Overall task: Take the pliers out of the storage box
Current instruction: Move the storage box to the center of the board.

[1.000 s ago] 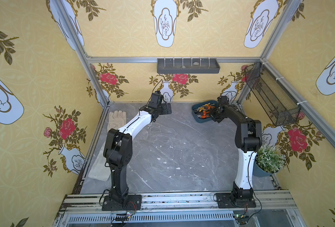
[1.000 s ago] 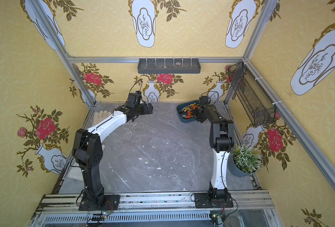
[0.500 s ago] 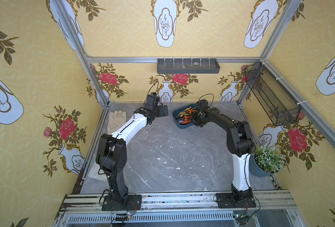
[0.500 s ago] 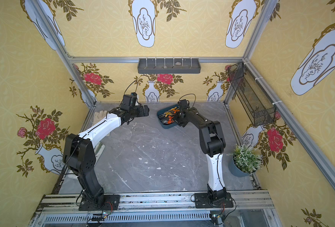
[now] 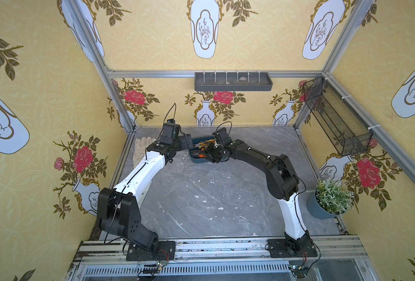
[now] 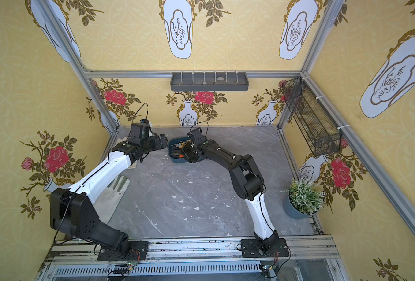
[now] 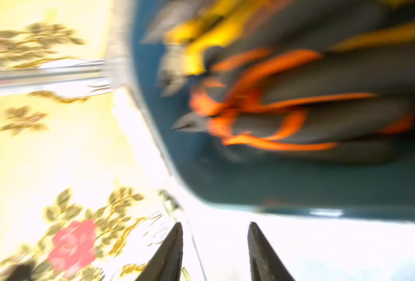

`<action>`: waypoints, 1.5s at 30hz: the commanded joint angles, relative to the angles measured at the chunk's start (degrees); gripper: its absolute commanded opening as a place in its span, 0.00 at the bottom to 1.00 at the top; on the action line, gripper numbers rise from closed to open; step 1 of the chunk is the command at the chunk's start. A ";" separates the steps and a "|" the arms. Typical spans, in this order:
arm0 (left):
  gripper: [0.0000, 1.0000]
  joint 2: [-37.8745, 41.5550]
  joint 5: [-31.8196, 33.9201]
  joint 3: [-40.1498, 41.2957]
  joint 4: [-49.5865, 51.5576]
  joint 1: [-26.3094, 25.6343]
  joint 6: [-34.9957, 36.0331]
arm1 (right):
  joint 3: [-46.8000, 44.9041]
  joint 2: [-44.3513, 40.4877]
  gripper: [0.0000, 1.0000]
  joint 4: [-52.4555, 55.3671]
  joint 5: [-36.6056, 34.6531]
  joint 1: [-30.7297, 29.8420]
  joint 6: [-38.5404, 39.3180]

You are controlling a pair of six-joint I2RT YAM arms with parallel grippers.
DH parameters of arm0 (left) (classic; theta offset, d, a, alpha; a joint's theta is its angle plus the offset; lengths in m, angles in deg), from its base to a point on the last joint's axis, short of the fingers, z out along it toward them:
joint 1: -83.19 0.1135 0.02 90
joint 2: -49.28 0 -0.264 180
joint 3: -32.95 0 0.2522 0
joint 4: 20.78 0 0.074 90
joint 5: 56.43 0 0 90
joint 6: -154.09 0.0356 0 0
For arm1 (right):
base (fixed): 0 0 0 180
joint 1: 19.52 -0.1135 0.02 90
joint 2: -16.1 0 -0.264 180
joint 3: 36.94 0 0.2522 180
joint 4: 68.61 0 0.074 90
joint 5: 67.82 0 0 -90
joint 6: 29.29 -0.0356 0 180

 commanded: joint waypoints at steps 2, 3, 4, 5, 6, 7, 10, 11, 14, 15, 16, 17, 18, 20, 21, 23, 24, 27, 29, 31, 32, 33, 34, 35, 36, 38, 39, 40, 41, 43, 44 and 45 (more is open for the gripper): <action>0.99 2.13 -0.86 2.77 0.62 0.18 -1.04 | 1.79 -5.96 0.52 4.71 -1.80 2.59 8.46; 0.99 2.52 -1.21 3.40 0.44 0.18 -1.38 | 1.65 -7.61 0.53 6.81 -2.29 3.73 11.13; 0.99 2.63 -1.47 3.83 0.29 0.18 -1.70 | 1.33 -8.69 0.54 8.02 -2.68 4.94 14.11; 0.99 2.74 -1.84 4.36 0.13 0.18 -2.23 | 1.28 -9.36 0.56 9.54 -3.71 6.55 18.73; 0.99 2.67 -2.38 4.93 -0.13 0.18 -2.87 | 1.90 -9.30 0.58 11.50 -5.11 8.48 23.50; 0.99 2.59 -2.74 5.18 -0.22 0.18 -3.39 | 3.33 -8.37 0.58 13.93 -6.25 10.28 27.64; 0.99 2.06 -4.18 5.88 -0.68 0.15 -5.50 | 10.98 -1.60 0.57 22.77 -9.83 15.98 38.18; 0.99 1.86 -4.67 6.18 -1.01 0.09 -6.15 | 13.50 0.91 0.56 24.25 -9.36 17.47 40.55; 0.99 1.66 -5.34 6.99 -1.70 0.09 -7.67 | 21.00 6.63 0.55 26.35 -8.63 19.28 46.74; 0.99 1.57 -5.38 7.20 -1.84 0.09 -7.95 | 23.59 8.46 0.54 27.28 -8.39 19.41 48.25; 0.99 1.44 -5.32 7.54 -2.17 0.13 -8.26 | 26.10 10.24 0.54 28.06 -8.30 19.42 49.19; 0.99 1.32 -5.28 8.01 -2.53 0.09 -8.52 | 28.04 11.40 0.54 28.60 -8.14 19.46 49.88; 0.99 1.09 -5.24 8.53 -3.01 0.09 -8.67 | 29.73 12.71 0.54 28.79 -7.66 19.50 50.31; 0.99 0.48 -5.17 8.93 -3.52 0.09 -8.94 | 30.54 13.65 0.54 28.01 -6.84 19.55 50.37; 0.99 -0.21 -5.40 8.83 -3.52 0.09 -8.92 | 30.24 13.82 0.54 27.15 -6.23 19.51 50.27; 0.99 -1.37 -5.76 8.54 -3.58 0.09 -8.96 | 30.34 14.85 0.55 26.09 -4.64 19.59 50.00; 0.99 -1.88 -5.97 8.39 -3.66 0.09 -9.01 | 30.88 16.03 0.55 25.86 -3.16 19.51 49.99; 0.99 -3.10 -6.38 8.38 -4.06 0.10 -9.10 | 33.08 19.34 0.54 26.34 -0.77 18.79 50.64; 0.99 -3.29 -6.51 8.64 -4.65 0.09 -9.10 | 33.08 20.02 0.54 26.07 -1.20 17.66 51.75; 0.99 -3.31 -6.48 8.93 -5.12 0.09 -8.92 | 32.67 19.98 0.54 25.39 -2.00 16.67 52.36; 0.99 -3.55 -6.35 8.84 -5.15 0.13 -8.76 | 32.49 19.98 0.54 25.17 -1.98 16.36 52.24; 0.99 -3.79 -6.29 8.71 -5.11 0.10 -8.46 | 32.52 20.06 0.54 25.07 -1.82 16.21 52.00; 0.99 -4.15 -6.33 8.62 -5.07 0.05 -8.25 | 32.50 20.06 0.54 24.93 -1.86 16.09 51.72; 0.99 -4.50 -6.33 8.47 -4.86 0.09 -8.13 | 32.18 19.98 0.54 24.68 -1.99 16.04 51.36; 0.99 -4.77 -6.33 8.45 -4.88 0.07 -8.04 | 31.89 19.89 0.54 24.48 -2.19 15.99 50.99; 0.99 -5.07 -6.47 8.68 -5.17 0.13 -8.12 | 31.13 19.89 0.54 24.11 -2.93 16.01 50.41; 0.99 -5.02 -6.56 8.86 -5.38 0.12 -8.21 | 30.94 19.97 0.54 24.10 -3.55 16.01 50.16; 0.99 -5.07 -6.60 9.13 -5.64 0.09 -8.30 | 30.89 20.22 0.54 24.37 -4.41 15.99 49.91; 0.99 -5.07 -6.75 9.34 -5.76 0.09 -8.39 | 30.89 20.41 0.54 24.76 -6.12 15.91 49.58; 0.99 -5.15 -7.08 9.39 -5.77 0.09 -8.39 | 30.89 20.76 0.54 25.89 -10.04 15.69 49.08; 0.99 -5.19 -7.25 9.33 -5.68 0.09 -8.33 | 30.89 20.77 0.55 26.61 -12.47 15.43 49.11; 0.99 -5.16 -7.40 9.23 -5.57 0.09 -8.23 | 30.69 20.77 0.55 27.30 -14.59 15.14 49.47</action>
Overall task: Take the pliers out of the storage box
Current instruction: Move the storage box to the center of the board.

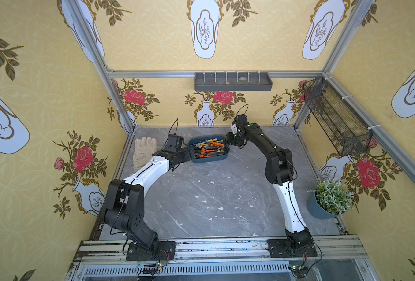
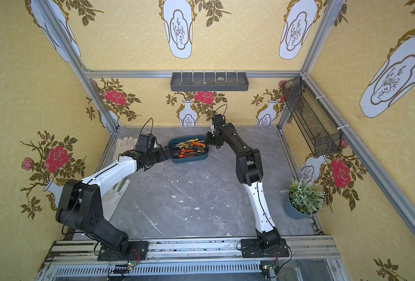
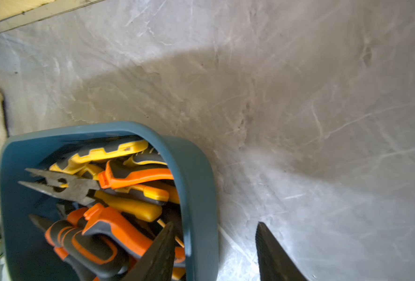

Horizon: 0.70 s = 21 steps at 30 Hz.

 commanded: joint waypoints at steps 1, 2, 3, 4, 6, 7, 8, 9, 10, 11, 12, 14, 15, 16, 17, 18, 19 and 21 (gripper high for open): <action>0.99 -0.32 -0.72 0.16 -0.59 0.00 0.70 | -0.71 0.10 0.55 2.09 -8.57 -0.83 -0.03; 0.99 -0.17 -0.73 0.09 -0.28 0.00 0.85 | -1.45 -0.18 0.55 2.33 -9.97 -1.39 0.77; 0.99 0.01 -0.69 0.05 -0.10 0.01 0.90 | -2.34 -0.54 0.55 2.41 -10.74 -1.86 1.37; 0.99 0.32 -0.72 0.19 -0.03 0.00 0.97 | -3.43 -0.95 0.56 2.44 -11.48 -2.52 2.03; 0.99 0.85 -0.51 0.38 0.12 0.00 1.04 | -5.74 -1.94 0.56 2.59 -12.53 -3.84 2.70; 0.99 1.22 -0.50 0.52 0.14 0.00 1.03 | -7.06 -2.65 0.56 2.54 -13.02 -4.53 2.86; 0.99 1.58 -0.47 0.69 0.21 0.00 0.99 | -8.47 -3.28 0.56 2.51 -13.48 -5.42 2.96; 0.99 1.92 -0.45 0.85 0.25 0.00 0.92 | -9.69 -3.86 0.56 2.35 -14.18 -6.17 2.97; 0.99 2.32 -0.51 1.15 0.21 0.00 0.83 | -11.02 -4.68 0.56 2.22 -14.93 -7.08 2.94; 0.99 2.73 -0.58 1.35 0.18 0.00 0.64 | -12.32 -5.52 0.57 2.23 -15.55 -8.01 2.75; 0.99 3.26 -0.60 1.71 0.10 0.00 0.49 | -12.60 -6.28 0.57 2.21 -15.93 -8.81 2.43; 0.99 4.43 -0.59 2.54 -0.02 0.00 0.18 | -15.82 -7.87 0.57 2.24 -16.59 -10.57 1.55; 0.99 5.13 -0.52 2.96 0.01 0.00 0.11 | -16.53 -8.52 0.58 2.45 -16.82 -11.73 1.03; 0.99 5.88 -0.50 3.35 0.02 0.00 0.03 | -16.95 -9.01 0.58 2.74 -17.00 -12.70 0.45; 0.99 6.46 -0.44 3.77 0.09 0.00 0.02 | -17.31 -9.42 0.58 3.02 -17.01 -13.56 -0.08; 0.99 7.16 -0.46 4.25 0.15 0.00 -0.06 | -17.51 -9.89 0.58 3.27 -17.07 -14.71 -0.63; 0.99 7.97 -0.33 4.81 0.10 0.00 -0.16 | -17.51 -10.27 0.59 3.62 -16.80 -15.84 -1.24; 0.99 9.26 -0.22 5.71 0.10 0.02 -0.39 | -17.01 -10.64 0.59 4.41 -15.84 -17.85 -2.71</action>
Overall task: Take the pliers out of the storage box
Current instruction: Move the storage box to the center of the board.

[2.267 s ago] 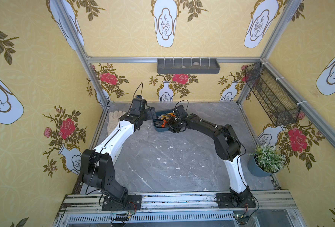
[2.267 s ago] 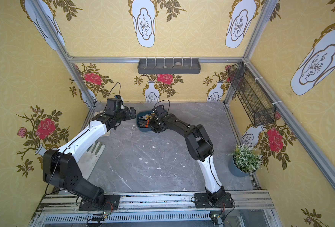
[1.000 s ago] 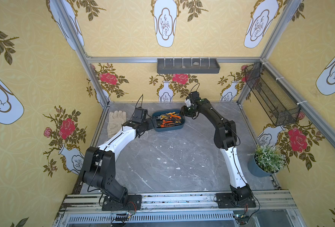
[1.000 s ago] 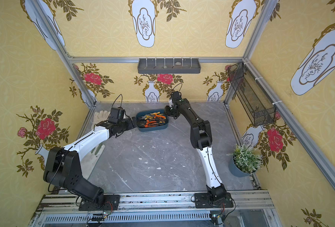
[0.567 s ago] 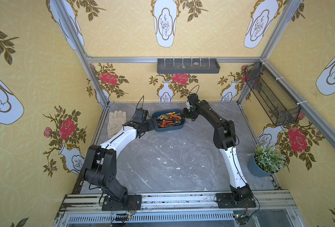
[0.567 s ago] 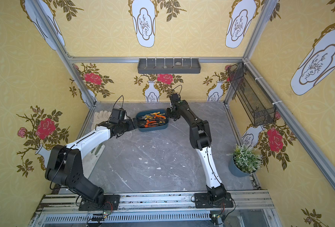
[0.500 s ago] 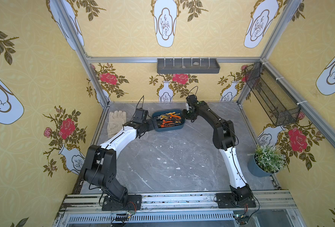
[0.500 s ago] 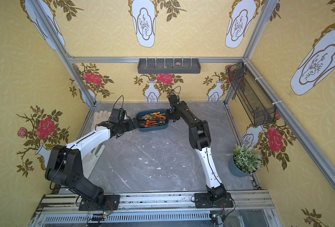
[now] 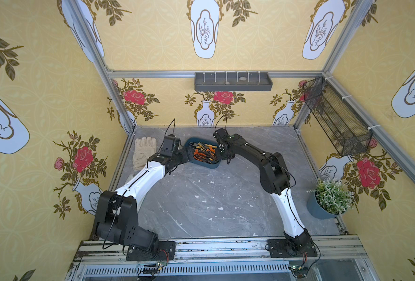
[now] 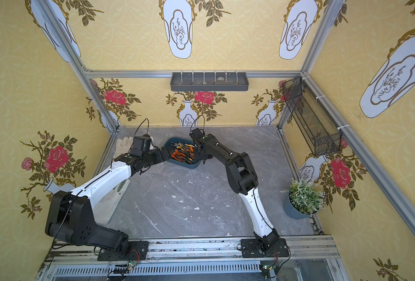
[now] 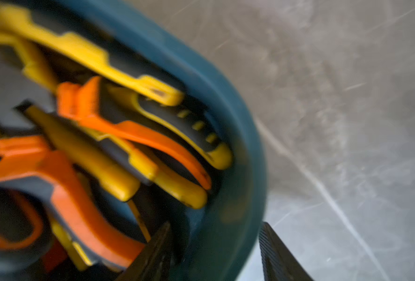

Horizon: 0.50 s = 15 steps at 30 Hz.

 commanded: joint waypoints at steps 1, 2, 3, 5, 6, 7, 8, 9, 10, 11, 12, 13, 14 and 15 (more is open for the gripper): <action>0.99 1.64 0.20 1.44 0.11 0.03 -0.24 | 0.42 -0.96 0.59 3.31 3.71 -3.50 -3.44; 0.99 2.23 0.21 1.79 0.14 0.03 -0.33 | 0.68 -1.06 0.59 3.49 4.53 -4.57 -4.25; 0.99 2.89 0.29 2.21 0.15 -0.05 -0.38 | 1.09 -1.09 0.59 3.60 5.63 -5.98 -5.05; 0.99 3.87 0.34 2.76 0.36 0.00 -0.33 | 2.21 -1.04 0.60 3.75 7.72 -8.76 -6.59; 0.99 4.42 0.48 3.03 0.62 0.00 -0.25 | 2.72 -0.99 0.60 3.82 8.91 -10.03 -7.58; 0.99 4.91 0.66 3.14 0.82 0.01 -0.16 | 2.97 -0.92 0.61 3.63 10.28 -11.13 -8.58; 0.99 5.36 0.79 3.29 0.99 0.00 -0.03 | 2.98 -0.99 0.62 3.24 11.80 -11.79 -9.41; 0.99 5.81 1.00 3.45 1.15 0.03 0.07 | 2.68 -1.15 0.62 2.94 13.24 -12.10 -10.37; 0.99 6.25 1.18 3.67 1.41 0.00 0.18 | 1.87 -1.81 0.63 2.46 13.87 -12.08 -11.40; 0.99 6.56 1.23 3.80 1.50 0.00 0.24 | 1.04 -2.57 0.63 1.98 13.58 -11.88 -11.81; 0.99 6.92 1.33 3.97 1.58 0.04 0.26 | -0.12 -3.49 0.64 1.77 12.53 -11.39 -11.93; 0.99 7.11 1.36 4.10 1.69 0.04 0.28 | -1.05 -4.46 0.64 1.76 11.14 -10.40 -11.92; 0.99 7.21 1.34 4.19 1.75 -0.01 0.30 | -1.82 -5.22 0.64 1.76 10.28 -9.39 -11.77; 0.99 7.27 1.25 4.26 1.94 0.04 0.28 | -2.59 -5.96 0.64 1.58 10.00 -7.92 -11.45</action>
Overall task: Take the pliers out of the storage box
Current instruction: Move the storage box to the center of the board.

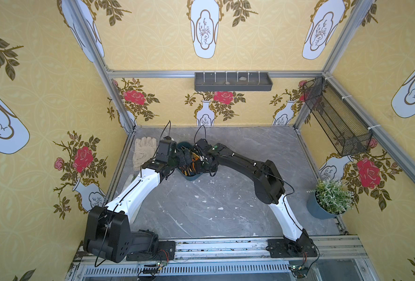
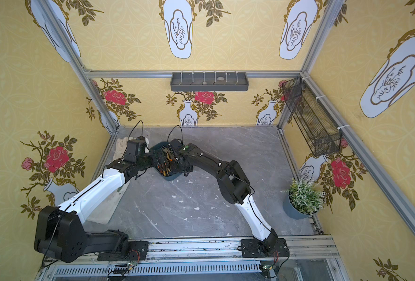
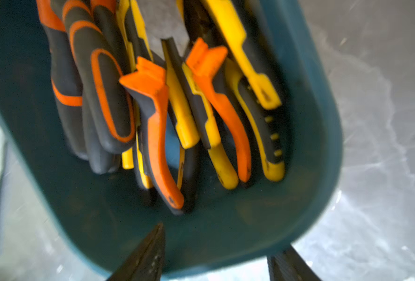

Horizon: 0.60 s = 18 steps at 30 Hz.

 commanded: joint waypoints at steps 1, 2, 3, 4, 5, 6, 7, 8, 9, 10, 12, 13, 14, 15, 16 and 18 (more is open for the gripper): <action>0.99 0.17 0.53 0.59 0.91 0.00 0.68 | -2.17 -2.57 0.64 -0.48 -0.67 4.07 0.57; 0.99 0.16 0.52 0.72 0.94 0.00 0.68 | -2.49 -2.72 0.64 -0.74 -0.77 5.00 0.99; 0.99 0.18 0.49 0.92 0.97 0.00 0.58 | -2.50 -2.75 0.64 -0.89 -0.89 6.36 1.87; 0.99 0.31 0.53 1.18 0.83 0.00 0.50 | -2.28 -2.62 0.64 -1.17 -0.83 7.35 2.72; 0.99 0.41 0.60 1.36 0.76 0.00 0.50 | -2.03 -2.42 0.64 -1.54 -0.82 8.07 3.57; 0.99 0.48 0.66 1.60 0.83 -0.02 0.42 | -1.47 -1.97 0.64 -1.93 -0.51 8.70 4.51; 0.99 0.57 0.87 1.72 0.79 0.00 0.41 | -0.84 -1.51 0.64 -2.51 0.18 9.08 5.58; 0.99 0.62 0.94 1.81 0.86 0.04 0.37 | 0.02 -0.93 0.64 -2.90 0.97 9.44 6.74; 0.99 0.62 1.11 1.89 0.92 0.02 0.40 | 1.32 -0.17 0.63 -3.15 2.27 9.71 8.08; 0.99 0.70 1.23 1.95 1.07 0.09 0.41 | 2.44 0.64 0.63 -3.27 3.85 9.87 9.27; 0.99 0.70 1.49 2.15 0.94 0.14 0.24 | 4.83 2.25 0.62 -3.49 6.16 10.08 11.16; 0.99 0.69 1.50 2.33 0.87 0.11 0.15 | 5.28 2.76 0.62 -3.67 6.85 10.13 11.69; 0.99 0.53 1.59 2.41 0.83 0.11 0.15 | 5.29 3.26 0.62 -3.85 7.53 10.24 12.07; 0.99 0.52 1.69 2.51 0.67 0.09 0.15 | 7.08 3.89 0.61 -3.79 8.05 10.32 12.20; 0.99 0.28 1.75 2.52 0.70 0.09 0.12 | 7.74 4.60 0.61 -3.57 8.60 10.50 12.22; 0.99 -0.18 1.80 2.48 0.54 0.09 -0.01 | 8.99 6.12 0.60 -2.99 9.31 10.63 12.44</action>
